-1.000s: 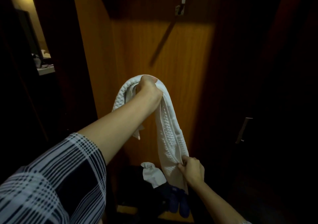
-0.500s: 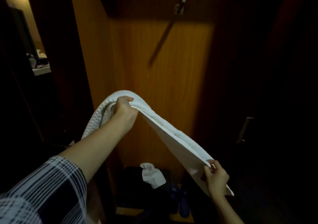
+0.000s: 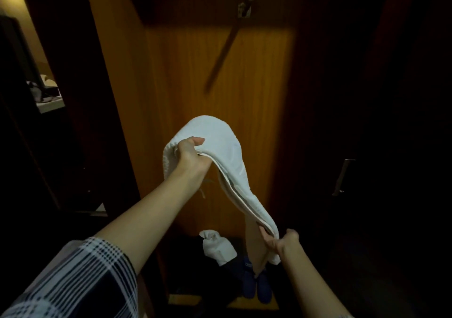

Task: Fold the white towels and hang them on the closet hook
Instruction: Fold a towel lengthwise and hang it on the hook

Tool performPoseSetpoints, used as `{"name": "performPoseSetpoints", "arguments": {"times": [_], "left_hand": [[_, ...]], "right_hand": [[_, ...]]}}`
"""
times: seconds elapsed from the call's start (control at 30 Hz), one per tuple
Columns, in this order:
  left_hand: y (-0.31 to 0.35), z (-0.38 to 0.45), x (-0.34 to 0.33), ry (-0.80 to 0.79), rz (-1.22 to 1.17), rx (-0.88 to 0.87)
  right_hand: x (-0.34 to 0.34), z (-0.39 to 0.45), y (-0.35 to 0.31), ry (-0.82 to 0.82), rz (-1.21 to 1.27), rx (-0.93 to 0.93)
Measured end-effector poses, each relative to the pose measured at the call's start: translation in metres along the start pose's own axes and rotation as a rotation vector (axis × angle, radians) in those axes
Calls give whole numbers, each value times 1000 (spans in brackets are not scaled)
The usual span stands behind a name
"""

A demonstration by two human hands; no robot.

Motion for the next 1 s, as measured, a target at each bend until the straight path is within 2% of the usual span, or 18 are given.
{"name": "performPoseSetpoints", "arguments": {"times": [0.1, 0.17, 0.23, 0.3, 0.33, 0.4, 0.47, 0.53, 0.7, 0.8, 0.83, 0.87, 0.9, 0.97, 1.0], "left_hand": [[9, 5, -8, 15, -130, 153], [22, 12, 1, 141, -280, 207], [34, 30, 6, 129, -347, 158], [42, 40, 10, 125, -339, 142], [47, 45, 12, 155, -326, 104], [62, 50, 13, 189, -380, 79], [81, 53, 9, 188, -473, 85], [97, 59, -4, 125, -511, 69], [151, 55, -37, 75, -536, 39], [185, 48, -57, 79, -567, 4], [195, 42, -64, 89, -585, -10], [205, 35, -70, 88, -607, -19], [215, 26, -78, 58, -633, -26], [236, 10, -96, -69, -664, -48], [247, -1, -103, -137, -688, -57]], "right_hand": [[-7, -28, 4, 5, -49, 34], [-19, -44, -5, -38, -19, 119], [-40, -63, -25, -159, -211, 332], [-59, -83, -31, -297, -505, 422], [-67, -92, -36, -303, -614, 504], [-94, -114, -50, -346, -491, 561], [-123, -144, -62, -360, -37, 446], [-145, -166, -62, -303, 89, 347], [-193, -229, -77, -367, 72, 436], [-214, -269, -88, -462, -70, 588], [-220, -285, -91, -495, -239, 761], [-225, -299, -93, -494, -276, 854], [-224, -316, -91, -523, -209, 884], [-234, -350, -89, -606, 139, 664], [-235, -367, -84, -607, 205, 539]]}}
Point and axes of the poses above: each hand's wrist, its own z-axis towards the middle knuckle, its own x-axis out of the back of the hand, y = z × x, the point moved 6 cm from there along z, towards the middle knuckle, and after that the axes turned 14 degrees about y, right-handed, at the moved point
